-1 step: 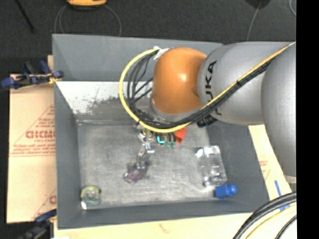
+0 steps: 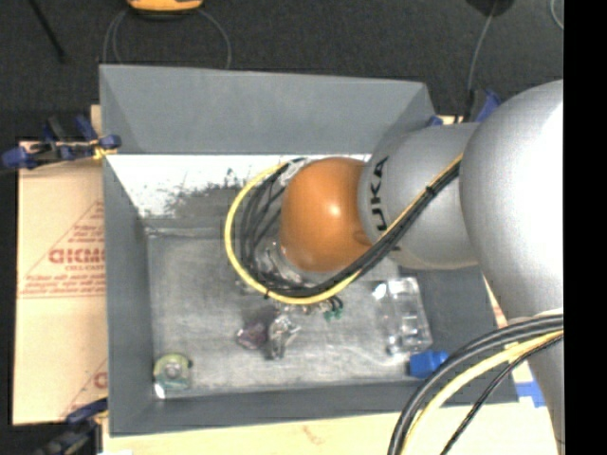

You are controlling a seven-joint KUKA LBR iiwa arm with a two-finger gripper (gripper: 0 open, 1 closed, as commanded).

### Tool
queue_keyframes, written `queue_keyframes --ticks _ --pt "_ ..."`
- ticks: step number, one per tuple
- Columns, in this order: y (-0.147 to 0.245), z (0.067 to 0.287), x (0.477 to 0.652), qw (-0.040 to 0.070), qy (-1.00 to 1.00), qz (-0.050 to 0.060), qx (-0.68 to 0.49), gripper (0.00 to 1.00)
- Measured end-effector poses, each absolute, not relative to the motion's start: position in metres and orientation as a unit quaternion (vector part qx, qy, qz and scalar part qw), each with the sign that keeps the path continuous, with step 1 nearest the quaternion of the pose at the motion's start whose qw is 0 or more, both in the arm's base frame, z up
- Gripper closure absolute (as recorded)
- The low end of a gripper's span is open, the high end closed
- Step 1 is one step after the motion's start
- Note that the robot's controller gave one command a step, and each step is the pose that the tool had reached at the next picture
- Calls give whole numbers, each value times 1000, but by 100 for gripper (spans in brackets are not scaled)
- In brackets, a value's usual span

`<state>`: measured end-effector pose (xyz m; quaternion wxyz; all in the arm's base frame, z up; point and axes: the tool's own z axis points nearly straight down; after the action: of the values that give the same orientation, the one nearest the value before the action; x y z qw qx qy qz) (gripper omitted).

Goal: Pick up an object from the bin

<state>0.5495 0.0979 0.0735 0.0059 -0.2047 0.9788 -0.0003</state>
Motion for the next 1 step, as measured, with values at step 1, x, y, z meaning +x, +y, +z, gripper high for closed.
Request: queue_keyframes --ticks 1 --pt "87 102 535 3 976 -1 -216 0"
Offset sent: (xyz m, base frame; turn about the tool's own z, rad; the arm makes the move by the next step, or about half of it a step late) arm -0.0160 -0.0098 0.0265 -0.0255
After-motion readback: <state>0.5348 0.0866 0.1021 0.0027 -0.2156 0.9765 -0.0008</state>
